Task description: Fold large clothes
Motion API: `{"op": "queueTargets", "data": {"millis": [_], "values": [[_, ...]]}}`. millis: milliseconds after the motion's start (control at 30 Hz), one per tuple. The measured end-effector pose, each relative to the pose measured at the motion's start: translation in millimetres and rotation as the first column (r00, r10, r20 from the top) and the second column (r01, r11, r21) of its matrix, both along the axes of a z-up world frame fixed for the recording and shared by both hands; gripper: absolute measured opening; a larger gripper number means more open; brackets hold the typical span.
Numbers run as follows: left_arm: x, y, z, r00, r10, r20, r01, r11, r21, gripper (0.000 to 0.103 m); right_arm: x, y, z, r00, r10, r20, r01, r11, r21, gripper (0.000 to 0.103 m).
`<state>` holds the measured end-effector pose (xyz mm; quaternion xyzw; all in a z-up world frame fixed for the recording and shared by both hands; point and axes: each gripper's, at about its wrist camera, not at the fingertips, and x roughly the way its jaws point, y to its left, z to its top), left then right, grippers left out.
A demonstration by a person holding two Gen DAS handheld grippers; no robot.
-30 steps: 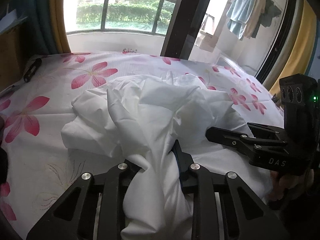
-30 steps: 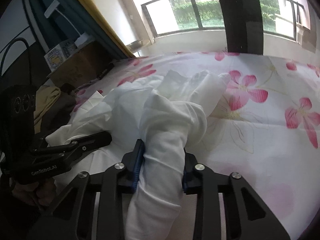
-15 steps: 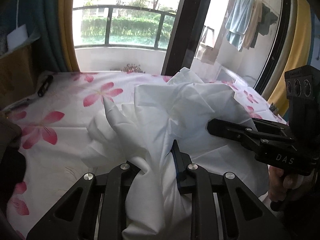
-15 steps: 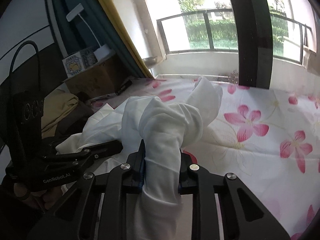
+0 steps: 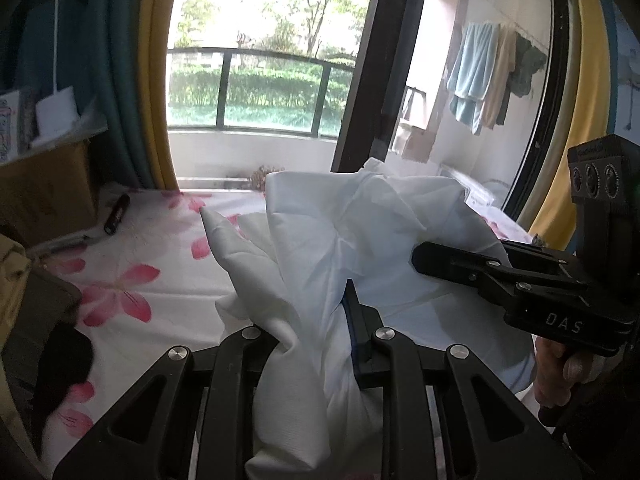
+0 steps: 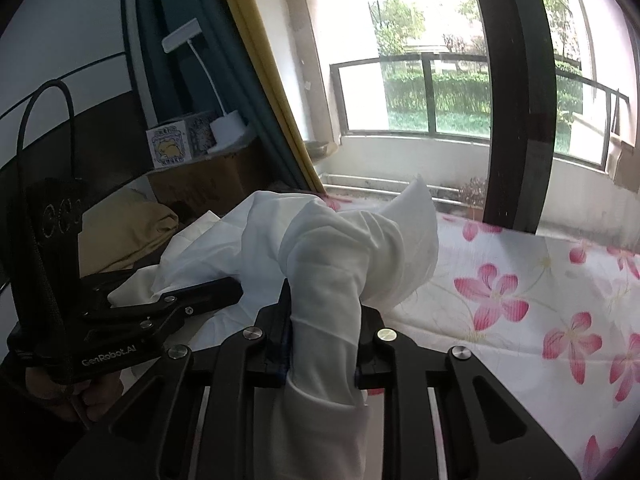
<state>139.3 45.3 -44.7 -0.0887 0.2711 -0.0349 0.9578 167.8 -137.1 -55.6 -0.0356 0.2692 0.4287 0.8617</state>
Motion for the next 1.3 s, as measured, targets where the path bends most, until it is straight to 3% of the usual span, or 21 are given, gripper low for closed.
{"op": "queueTargets", "data": {"millis": [600, 1300], "values": [[-51.0, 37.0, 35.1, 0.987, 0.094, 0.131, -0.095, 0.995, 0.004, 0.023, -39.5, 43.0, 49.6, 0.988, 0.075, 0.134, -0.076, 0.997, 0.004, 0.021], [-113.6, 109.2, 46.4, 0.956, 0.242, 0.164, -0.25, 0.968, 0.029, 0.023, -79.3, 124.8, 62.7, 0.962, 0.218, 0.166, -0.226, 0.974, 0.026, 0.021]]}}
